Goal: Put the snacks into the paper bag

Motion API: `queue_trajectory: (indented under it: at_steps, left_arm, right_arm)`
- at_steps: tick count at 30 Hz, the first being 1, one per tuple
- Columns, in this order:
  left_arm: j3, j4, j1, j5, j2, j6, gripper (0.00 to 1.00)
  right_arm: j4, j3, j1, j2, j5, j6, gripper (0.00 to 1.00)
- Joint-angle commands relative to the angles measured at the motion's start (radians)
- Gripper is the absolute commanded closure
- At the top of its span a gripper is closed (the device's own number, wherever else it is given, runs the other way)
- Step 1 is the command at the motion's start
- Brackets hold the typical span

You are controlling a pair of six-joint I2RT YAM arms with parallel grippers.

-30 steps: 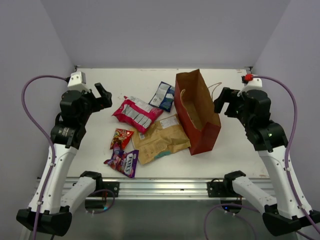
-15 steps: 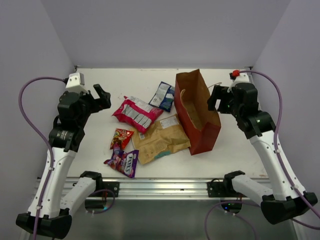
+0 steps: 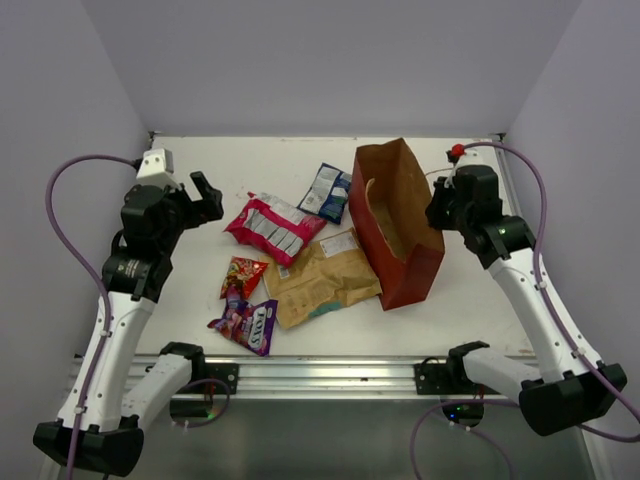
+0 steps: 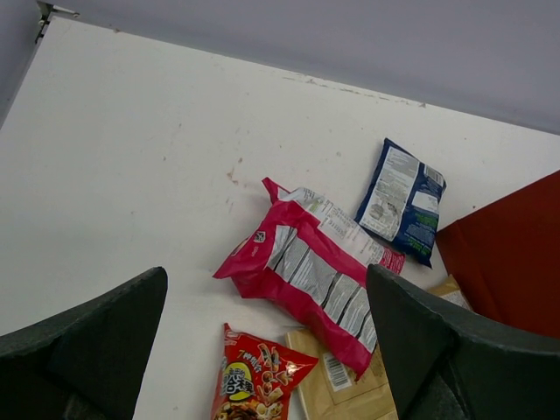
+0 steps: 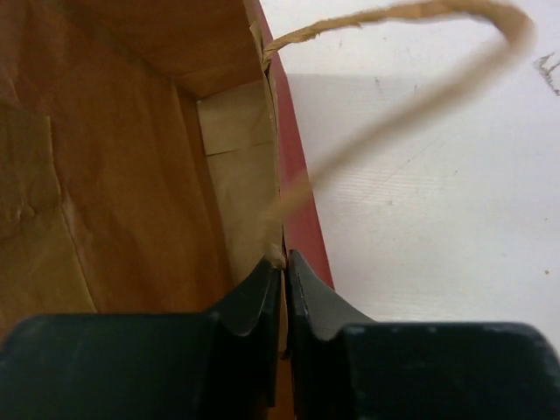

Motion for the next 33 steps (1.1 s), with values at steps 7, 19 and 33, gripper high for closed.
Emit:
queue_trajectory:
  at_steps: [7,19,33]
  left_arm:
    - [-0.036,0.027,0.001,0.025,-0.003,0.053,0.0]
    - [-0.235,0.024,-0.017,0.001,-0.072,-0.043,0.09]
    - [-0.304,0.139,-0.179,-0.162,0.091,-0.211,0.06]
  right_arm:
    - [-0.05,0.056,0.0,-0.019,0.217,-0.015,1.0]
    - [-0.072,0.097,0.0,-0.018,0.201,-0.027,1.0]
    - [-0.051,0.071,0.0,-0.027,0.17,-0.027,1.0]
